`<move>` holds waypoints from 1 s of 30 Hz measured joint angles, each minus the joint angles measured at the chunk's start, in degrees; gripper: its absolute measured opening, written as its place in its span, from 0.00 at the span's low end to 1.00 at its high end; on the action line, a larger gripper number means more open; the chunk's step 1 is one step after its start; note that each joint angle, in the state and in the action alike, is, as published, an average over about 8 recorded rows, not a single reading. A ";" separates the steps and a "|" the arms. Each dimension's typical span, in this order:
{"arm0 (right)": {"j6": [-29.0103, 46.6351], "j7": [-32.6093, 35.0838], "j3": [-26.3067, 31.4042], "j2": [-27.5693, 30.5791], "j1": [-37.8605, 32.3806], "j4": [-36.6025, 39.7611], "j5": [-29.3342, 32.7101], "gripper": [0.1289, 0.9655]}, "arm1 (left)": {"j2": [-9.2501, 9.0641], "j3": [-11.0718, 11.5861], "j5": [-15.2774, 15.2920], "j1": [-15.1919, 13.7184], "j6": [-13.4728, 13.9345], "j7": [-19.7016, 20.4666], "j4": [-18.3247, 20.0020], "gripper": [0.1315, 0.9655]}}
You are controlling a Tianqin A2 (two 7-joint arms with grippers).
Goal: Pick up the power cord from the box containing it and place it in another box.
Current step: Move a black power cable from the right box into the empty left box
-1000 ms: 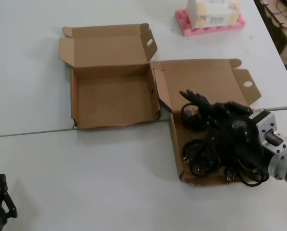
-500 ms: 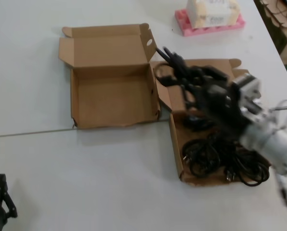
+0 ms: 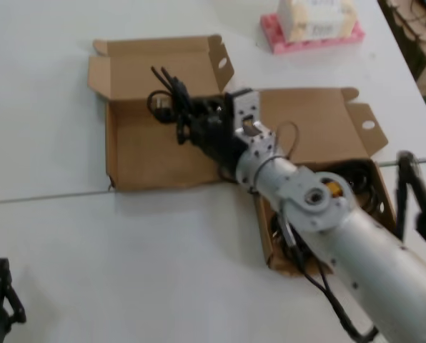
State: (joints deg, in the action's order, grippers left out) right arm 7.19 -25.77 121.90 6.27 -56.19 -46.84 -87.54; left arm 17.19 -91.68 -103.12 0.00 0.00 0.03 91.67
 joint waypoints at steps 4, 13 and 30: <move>-1.10 0.00 2.84 -3.38 -4.59 9.39 -1.25 0.06 | 0.00 0.00 0.00 0.00 0.00 0.00 0.00 0.04; -2.79 0.00 8.57 -5.49 -9.08 19.22 -1.20 0.11 | 0.00 0.00 0.01 0.00 0.00 0.00 0.00 0.04; -18.65 0.00 33.15 5.55 -12.59 7.64 6.08 0.38 | 0.00 0.00 0.01 0.00 0.00 0.00 0.00 0.04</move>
State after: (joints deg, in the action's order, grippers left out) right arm -11.46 -25.77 155.05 11.82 -68.78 -39.20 -81.46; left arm 17.19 -91.68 -103.11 0.00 0.00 0.03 91.67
